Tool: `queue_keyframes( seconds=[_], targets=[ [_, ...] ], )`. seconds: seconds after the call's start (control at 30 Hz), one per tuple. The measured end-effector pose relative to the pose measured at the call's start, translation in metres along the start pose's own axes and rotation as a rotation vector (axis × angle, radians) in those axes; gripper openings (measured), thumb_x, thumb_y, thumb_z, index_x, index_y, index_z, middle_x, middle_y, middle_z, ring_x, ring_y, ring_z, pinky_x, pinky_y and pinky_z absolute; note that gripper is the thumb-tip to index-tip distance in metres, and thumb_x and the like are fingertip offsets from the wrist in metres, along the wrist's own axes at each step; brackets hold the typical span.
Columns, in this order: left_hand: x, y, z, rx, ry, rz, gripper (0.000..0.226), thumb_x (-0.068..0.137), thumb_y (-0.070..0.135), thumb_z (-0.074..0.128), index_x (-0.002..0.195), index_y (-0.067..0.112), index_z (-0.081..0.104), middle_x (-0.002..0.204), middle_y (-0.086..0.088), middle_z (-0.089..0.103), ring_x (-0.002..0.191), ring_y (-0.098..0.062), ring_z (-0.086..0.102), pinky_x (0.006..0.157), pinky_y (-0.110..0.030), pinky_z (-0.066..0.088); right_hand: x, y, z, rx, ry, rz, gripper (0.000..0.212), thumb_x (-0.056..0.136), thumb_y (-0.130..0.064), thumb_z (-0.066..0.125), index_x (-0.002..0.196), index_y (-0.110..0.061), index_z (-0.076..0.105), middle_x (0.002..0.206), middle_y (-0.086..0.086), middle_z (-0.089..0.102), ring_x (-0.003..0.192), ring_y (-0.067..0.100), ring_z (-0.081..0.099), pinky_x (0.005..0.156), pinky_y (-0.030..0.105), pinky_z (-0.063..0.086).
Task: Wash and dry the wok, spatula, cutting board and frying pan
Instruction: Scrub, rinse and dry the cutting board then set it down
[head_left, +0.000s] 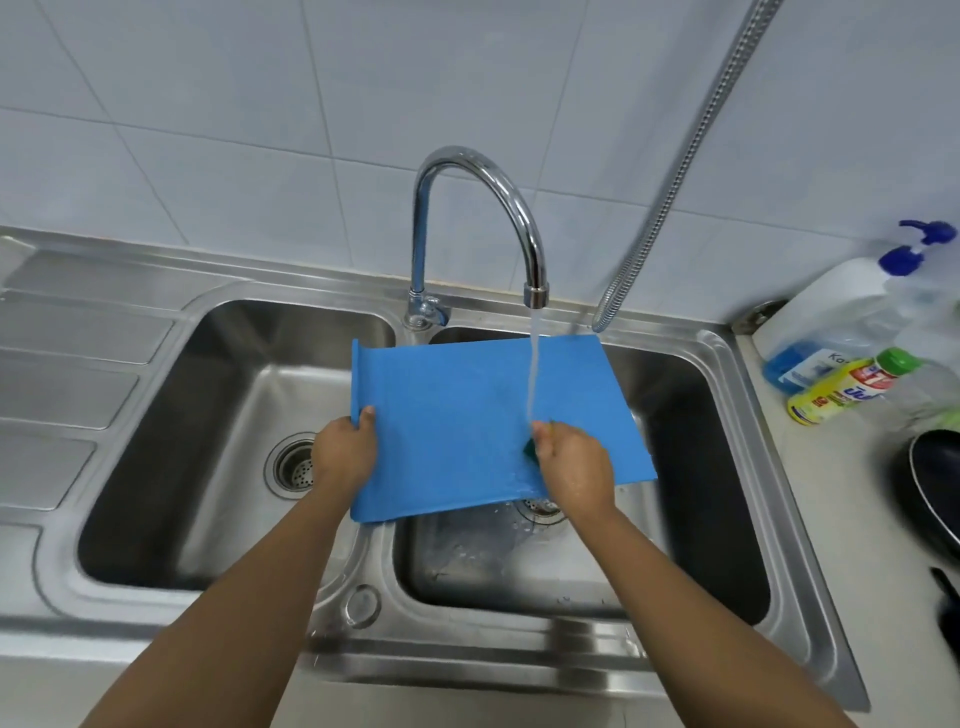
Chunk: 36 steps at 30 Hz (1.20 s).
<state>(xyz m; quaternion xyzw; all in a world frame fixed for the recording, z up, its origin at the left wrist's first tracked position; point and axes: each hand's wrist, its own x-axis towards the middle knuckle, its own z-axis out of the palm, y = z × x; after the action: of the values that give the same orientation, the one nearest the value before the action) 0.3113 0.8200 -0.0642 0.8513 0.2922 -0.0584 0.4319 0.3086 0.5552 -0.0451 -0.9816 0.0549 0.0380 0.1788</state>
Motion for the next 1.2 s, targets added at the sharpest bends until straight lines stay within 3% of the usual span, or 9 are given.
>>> queue_keyframes(
  seconds=[0.1,0.23,0.4,0.57,0.67,0.8,0.97,1.13,1.2],
  targets=[
    [-0.007,0.005,0.002,-0.009,0.004,0.001,0.051,0.101,0.045,0.039,0.074,0.005,0.054,0.072,-0.008,0.057,0.066,-0.024,0.055,0.056,-0.033,0.041,-0.001,0.028,-0.007,0.009,0.065,0.059,0.047,0.103,-0.044,0.031,0.087,-0.01,0.06,0.089,0.008,0.064,0.086,0.031,0.06,0.069,0.036,0.04],
    [-0.021,0.012,0.008,-0.018,0.02,-0.01,0.052,0.101,0.045,0.039,0.081,0.001,0.059,0.074,-0.009,0.059,0.066,-0.023,0.055,0.058,-0.033,0.043,-0.002,0.073,-0.026,0.26,0.31,0.211,0.038,0.096,-0.052,0.046,0.103,-0.019,0.063,0.099,0.005,0.059,0.09,0.028,0.059,0.071,0.035,0.044],
    [-0.037,0.025,0.012,0.001,0.031,0.004,0.053,0.101,0.048,0.038,0.085,0.003,0.061,0.078,-0.009,0.061,0.073,-0.027,0.06,0.067,-0.039,0.05,0.016,0.134,-0.064,0.151,0.554,0.349,0.045,0.088,-0.039,0.065,0.126,-0.015,0.059,0.115,0.016,0.061,0.105,0.036,0.055,0.088,0.047,0.044],
    [-0.046,0.033,0.022,-0.008,0.029,0.005,0.052,0.1,0.049,0.038,0.087,0.004,0.062,0.085,-0.011,0.065,0.081,-0.031,0.063,0.075,-0.043,0.054,0.04,0.174,-0.083,0.041,0.53,0.466,0.037,0.085,-0.016,0.069,0.121,-0.013,0.06,0.121,0.012,0.061,0.116,0.032,0.053,0.106,0.052,0.027],
    [-0.05,0.035,0.03,0.001,0.04,0.013,0.053,0.101,0.048,0.039,0.088,0.002,0.062,0.085,-0.013,0.064,0.081,-0.032,0.062,0.068,-0.038,0.048,0.05,0.188,-0.085,0.043,0.537,0.455,0.03,0.082,-0.011,0.07,0.11,-0.007,0.06,0.114,0.016,0.06,0.11,0.034,0.054,0.104,0.052,0.034],
    [-0.047,0.039,0.037,-0.02,0.047,0.011,0.054,0.1,0.05,0.041,0.089,0.001,0.063,0.087,-0.014,0.064,0.08,-0.031,0.061,0.068,-0.039,0.048,0.061,0.21,-0.082,-0.056,0.461,0.486,0.032,0.087,-0.019,0.069,0.114,-0.008,0.057,0.121,0.014,0.057,0.122,0.032,0.05,0.114,0.054,0.022],
    [-0.045,0.051,0.042,-0.004,0.071,0.019,0.055,0.1,0.049,0.042,0.087,-0.001,0.062,0.087,-0.015,0.063,0.081,-0.034,0.06,0.07,-0.041,0.048,0.065,0.221,-0.075,-0.187,0.381,0.461,0.03,0.095,-0.031,0.058,0.117,-0.012,0.061,0.149,0.007,0.043,0.144,0.029,0.025,0.113,0.063,0.001],
    [-0.044,0.055,0.045,0.01,0.078,0.021,0.054,0.099,0.049,0.042,0.088,0.0,0.061,0.09,-0.018,0.063,0.084,-0.036,0.06,0.075,-0.044,0.051,0.068,0.213,-0.082,-0.126,0.44,0.509,0.042,0.093,-0.043,0.056,0.127,-0.019,0.057,0.155,0.01,0.031,0.142,0.04,0.021,0.111,0.067,0.004],
    [-0.044,0.054,0.044,0.003,0.075,0.016,0.054,0.1,0.048,0.042,0.087,0.0,0.062,0.089,-0.018,0.064,0.084,-0.037,0.061,0.078,-0.046,0.053,0.061,0.203,-0.084,-0.032,0.556,0.452,0.042,0.093,-0.035,0.058,0.131,-0.017,0.056,0.152,0.013,0.035,0.136,0.041,0.029,0.11,0.062,0.019]
  ],
)
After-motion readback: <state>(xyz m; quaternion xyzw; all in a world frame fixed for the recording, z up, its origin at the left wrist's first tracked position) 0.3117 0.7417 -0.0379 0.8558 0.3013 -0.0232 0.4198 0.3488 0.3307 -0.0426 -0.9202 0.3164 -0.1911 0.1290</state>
